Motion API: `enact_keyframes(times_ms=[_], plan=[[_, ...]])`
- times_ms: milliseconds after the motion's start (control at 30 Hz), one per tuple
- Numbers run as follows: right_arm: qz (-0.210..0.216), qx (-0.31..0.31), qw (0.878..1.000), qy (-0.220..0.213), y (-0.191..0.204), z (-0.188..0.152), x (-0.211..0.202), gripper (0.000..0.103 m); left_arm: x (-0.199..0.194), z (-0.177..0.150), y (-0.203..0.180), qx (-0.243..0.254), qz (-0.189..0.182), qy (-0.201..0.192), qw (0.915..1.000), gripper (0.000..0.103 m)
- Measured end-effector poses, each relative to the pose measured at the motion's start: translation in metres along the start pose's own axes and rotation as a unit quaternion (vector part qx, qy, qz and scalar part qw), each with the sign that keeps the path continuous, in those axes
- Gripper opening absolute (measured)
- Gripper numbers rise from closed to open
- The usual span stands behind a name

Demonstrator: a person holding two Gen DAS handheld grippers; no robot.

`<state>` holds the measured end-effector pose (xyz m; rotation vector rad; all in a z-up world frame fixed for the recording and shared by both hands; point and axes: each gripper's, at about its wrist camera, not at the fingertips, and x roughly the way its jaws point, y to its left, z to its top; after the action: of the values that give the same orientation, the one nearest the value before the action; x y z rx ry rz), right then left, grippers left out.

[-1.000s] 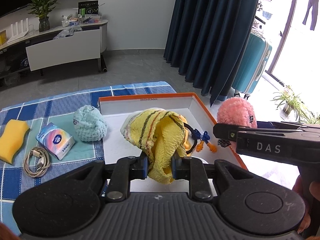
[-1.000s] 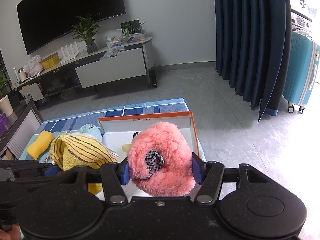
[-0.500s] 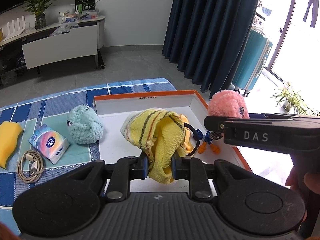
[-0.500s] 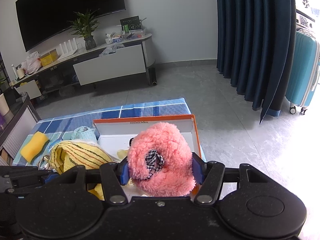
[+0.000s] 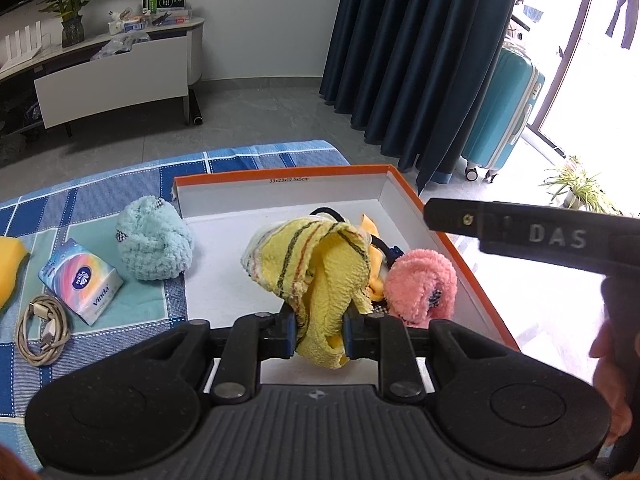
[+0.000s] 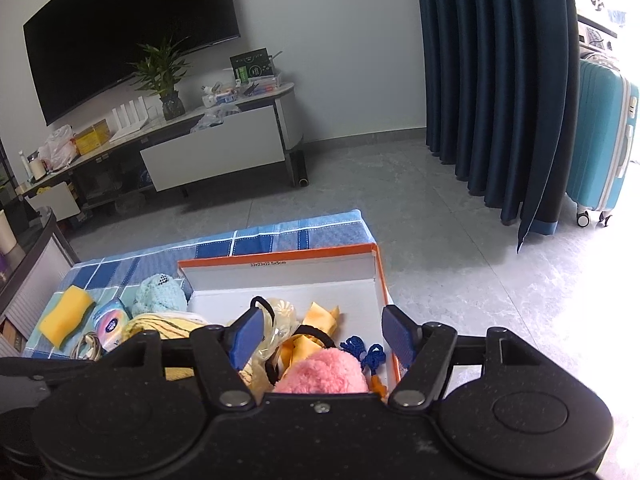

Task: Organize soft objects
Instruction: 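Lower the yellow towel and pink puff into the white box and open both grippers, then lift both open grippers away from the white box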

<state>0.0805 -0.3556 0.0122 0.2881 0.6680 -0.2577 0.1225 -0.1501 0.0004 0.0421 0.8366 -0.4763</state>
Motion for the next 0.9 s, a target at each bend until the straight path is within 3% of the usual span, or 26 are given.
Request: enact_keyframes(times_ms=[67,167,233,300,500,900], plan=[[-0.002,-0.001,1.000,-0.003,0.000,-0.001,-0.003,0.079,0.005,-0.001,0.002,-0.002,-0.011,0.010,0.9999,0.027],[-0.004,0.002,1.000,-0.006,-0.001,-0.002,-0.007,0.079,0.004,-0.004,0.004,-0.011,-0.019,0.012,0.9997,0.054],[-0.003,0.004,1.000,-0.008,0.000,-0.002,-0.010,0.079,-0.001,-0.005,0.004,-0.011,-0.017,0.006,0.9998,0.054],[-0.002,0.001,1.000,-0.010,0.002,-0.003,-0.013,0.079,-0.006,-0.003,0.007,-0.019,-0.014,0.000,0.9997,0.061],[0.004,-0.005,1.000,-0.022,0.011,0.000,-0.026,0.079,-0.031,-0.001,0.015,-0.028,-0.001,-0.024,0.9993,0.068],[0.024,-0.024,0.999,-0.026,0.042,-0.006,-0.050,0.079,-0.075,-0.007,0.049,-0.063,0.050,-0.047,0.9956,0.073]])
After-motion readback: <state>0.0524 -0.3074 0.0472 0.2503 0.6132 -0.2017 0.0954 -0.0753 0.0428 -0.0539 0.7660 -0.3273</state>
